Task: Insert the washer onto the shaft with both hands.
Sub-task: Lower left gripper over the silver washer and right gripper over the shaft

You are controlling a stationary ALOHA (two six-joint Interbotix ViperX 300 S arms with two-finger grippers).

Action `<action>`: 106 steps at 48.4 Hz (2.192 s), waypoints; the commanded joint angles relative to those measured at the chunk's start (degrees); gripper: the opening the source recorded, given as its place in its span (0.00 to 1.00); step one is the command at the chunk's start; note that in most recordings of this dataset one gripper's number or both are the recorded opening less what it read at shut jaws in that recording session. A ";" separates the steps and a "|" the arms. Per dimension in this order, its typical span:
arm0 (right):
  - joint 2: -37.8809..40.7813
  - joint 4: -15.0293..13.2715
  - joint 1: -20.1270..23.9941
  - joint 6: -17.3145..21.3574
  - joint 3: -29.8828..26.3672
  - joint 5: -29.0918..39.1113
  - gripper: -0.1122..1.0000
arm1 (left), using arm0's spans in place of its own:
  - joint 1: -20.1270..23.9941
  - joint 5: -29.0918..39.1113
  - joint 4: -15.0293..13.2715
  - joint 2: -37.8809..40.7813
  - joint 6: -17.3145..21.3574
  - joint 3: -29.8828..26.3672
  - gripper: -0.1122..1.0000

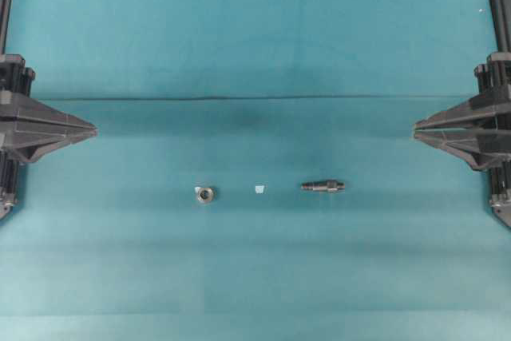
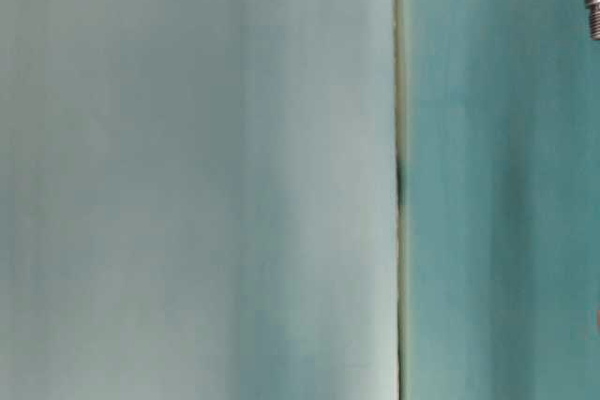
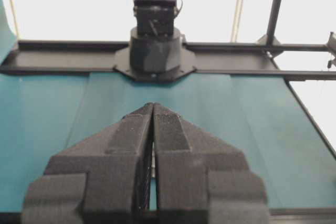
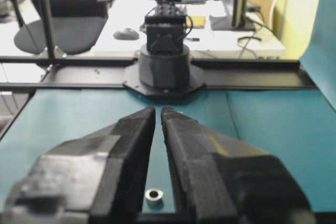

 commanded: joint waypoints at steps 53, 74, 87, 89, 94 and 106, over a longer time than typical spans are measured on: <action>34.80 0.18 -1.14 1.93 -20.92 44.56 0.01 | -1.85 42.54 0.97 40.61 -0.53 -28.56 0.12; 47.11 0.09 0.18 -3.60 -26.54 48.69 0.01 | -2.29 43.95 1.14 49.92 -0.18 -32.61 0.12; 48.60 0.26 -0.35 -3.34 -26.63 48.60 0.05 | -1.23 43.59 1.23 51.33 -0.35 -32.17 0.12; 48.87 0.26 -0.53 -3.34 -26.63 48.60 0.07 | -1.05 43.24 1.23 51.42 -0.35 -32.08 0.12; 49.39 0.35 -0.70 -3.34 -26.63 48.69 0.14 | -0.97 41.84 1.23 52.21 -0.35 -31.99 0.12; 49.92 0.09 -0.79 -3.43 -26.72 47.55 0.71 | -1.23 41.66 1.23 55.46 -2.55 -31.99 0.61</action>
